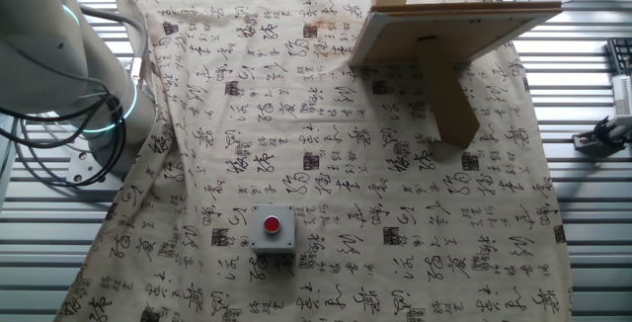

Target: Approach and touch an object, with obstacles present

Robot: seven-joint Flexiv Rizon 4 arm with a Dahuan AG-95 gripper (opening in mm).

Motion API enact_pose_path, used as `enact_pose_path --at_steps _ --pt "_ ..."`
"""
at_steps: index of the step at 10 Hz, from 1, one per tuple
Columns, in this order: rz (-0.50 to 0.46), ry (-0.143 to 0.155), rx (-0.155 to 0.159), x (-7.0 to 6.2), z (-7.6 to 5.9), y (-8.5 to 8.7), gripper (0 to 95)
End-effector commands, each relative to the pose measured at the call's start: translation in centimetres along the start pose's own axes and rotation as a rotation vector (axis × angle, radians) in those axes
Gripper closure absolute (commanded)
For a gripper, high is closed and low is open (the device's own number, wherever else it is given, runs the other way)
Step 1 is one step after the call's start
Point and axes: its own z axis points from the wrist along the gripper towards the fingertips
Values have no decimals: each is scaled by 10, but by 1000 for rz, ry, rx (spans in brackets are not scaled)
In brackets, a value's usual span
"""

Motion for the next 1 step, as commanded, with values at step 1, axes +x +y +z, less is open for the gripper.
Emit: enact_pose_path --at_steps 1 --pt "-2 6 -2 -1 0 1 950"
